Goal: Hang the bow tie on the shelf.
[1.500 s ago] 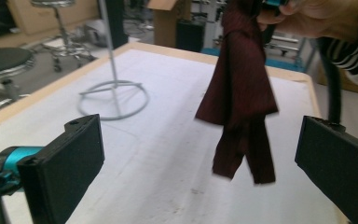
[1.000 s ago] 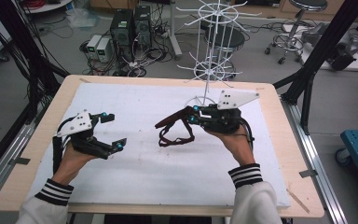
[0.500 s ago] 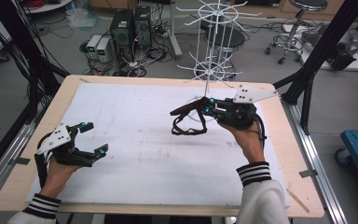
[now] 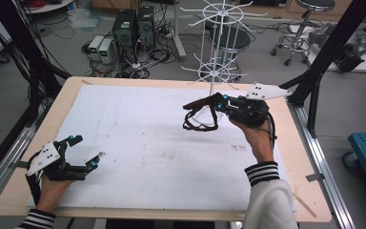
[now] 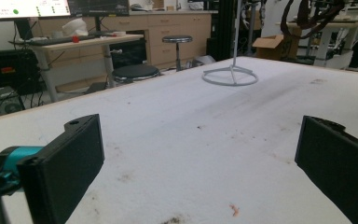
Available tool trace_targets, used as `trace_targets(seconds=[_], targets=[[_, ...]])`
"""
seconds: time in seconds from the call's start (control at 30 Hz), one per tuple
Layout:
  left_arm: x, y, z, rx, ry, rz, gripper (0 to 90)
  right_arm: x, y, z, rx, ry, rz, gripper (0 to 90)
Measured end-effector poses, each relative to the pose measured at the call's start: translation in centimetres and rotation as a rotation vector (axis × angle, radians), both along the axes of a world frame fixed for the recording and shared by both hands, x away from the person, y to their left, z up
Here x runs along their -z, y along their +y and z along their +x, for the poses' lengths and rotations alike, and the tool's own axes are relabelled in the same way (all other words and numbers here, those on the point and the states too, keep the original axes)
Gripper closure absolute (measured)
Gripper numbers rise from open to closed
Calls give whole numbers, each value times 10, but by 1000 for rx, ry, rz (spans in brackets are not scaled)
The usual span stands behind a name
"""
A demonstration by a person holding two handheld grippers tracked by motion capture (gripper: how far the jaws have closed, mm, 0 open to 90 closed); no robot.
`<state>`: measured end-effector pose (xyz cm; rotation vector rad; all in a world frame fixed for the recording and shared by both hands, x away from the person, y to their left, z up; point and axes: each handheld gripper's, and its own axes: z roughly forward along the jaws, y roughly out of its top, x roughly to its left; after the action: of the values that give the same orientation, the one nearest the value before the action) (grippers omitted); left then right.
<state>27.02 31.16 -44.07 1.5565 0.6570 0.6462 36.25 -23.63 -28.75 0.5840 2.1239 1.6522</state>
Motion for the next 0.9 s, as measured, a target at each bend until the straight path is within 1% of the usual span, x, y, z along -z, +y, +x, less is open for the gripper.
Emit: trace_targets(seconds=[0.03,0.07,0.17,0.27,0.3,0.33,0.47,0.5,0.57,0.67,0.8,0.9], targets=[[2,1,-1,-6,-2,0,17,-1,-1,1,2,7,-2,834],[4,2,-1,-7,-6,-9,17,-2,-2,2,8,2,-2,834],[8,5,-3,-8,-13,-14,17,-7,-5,4,18,-2,0,834],[9,6,-3,-9,-12,-15,17,-10,-6,6,29,-1,1,834],[10,7,-3,-9,-19,-26,17,-12,-9,8,40,-4,4,833],[10,7,-3,-9,-21,-26,17,-13,-9,8,42,0,7,834],[11,8,-3,-7,-22,-45,17,-15,-11,11,52,-1,5,834],[11,9,-4,-7,-23,-47,17,-17,-11,14,61,0,-7,833],[11,9,-4,-9,-29,-45,17,-17,-12,15,60,-3,-8,834],[11,9,-5,-11,-36,-45,17,-20,-11,21,75,1,-16,834],[11,9,-5,-17,-36,-46,17,-20,-10,25,91,10,-26,833],[11,8,-5,-18,-37,-44,17,-21,-10,27,99,9,-30,834]])
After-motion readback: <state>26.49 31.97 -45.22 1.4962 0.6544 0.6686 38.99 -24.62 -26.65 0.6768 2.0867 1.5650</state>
